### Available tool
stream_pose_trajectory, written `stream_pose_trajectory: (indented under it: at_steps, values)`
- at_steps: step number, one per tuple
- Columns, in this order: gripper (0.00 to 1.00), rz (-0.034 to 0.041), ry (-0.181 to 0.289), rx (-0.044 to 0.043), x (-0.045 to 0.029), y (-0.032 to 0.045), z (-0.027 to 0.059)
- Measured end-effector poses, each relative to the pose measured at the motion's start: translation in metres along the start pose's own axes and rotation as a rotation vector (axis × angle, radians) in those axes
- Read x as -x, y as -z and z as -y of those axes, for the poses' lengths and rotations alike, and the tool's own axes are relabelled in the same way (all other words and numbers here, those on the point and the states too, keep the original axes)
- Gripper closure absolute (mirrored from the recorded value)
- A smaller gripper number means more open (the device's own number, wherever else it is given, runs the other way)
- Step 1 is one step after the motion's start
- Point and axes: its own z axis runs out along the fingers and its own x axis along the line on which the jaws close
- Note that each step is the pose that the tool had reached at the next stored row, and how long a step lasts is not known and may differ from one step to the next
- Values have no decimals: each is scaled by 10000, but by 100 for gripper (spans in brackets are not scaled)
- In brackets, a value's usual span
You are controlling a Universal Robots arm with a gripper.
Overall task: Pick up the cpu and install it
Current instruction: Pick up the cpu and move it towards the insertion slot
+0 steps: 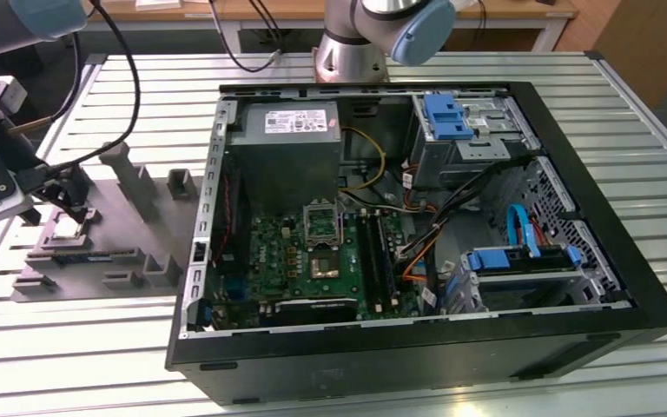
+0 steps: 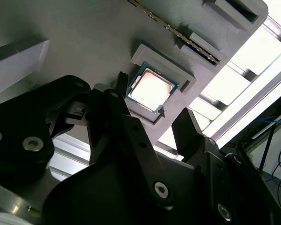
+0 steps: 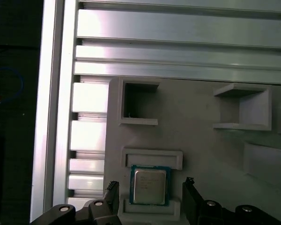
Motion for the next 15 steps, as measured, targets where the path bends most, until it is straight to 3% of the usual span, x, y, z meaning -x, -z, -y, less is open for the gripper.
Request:
stream_pose_trajectory:
  at_steps: [4,15]
  values:
    - [35,1,-113,-4,-2,-63,3]
    - [35,3,-194,-6,-3,-140,8]
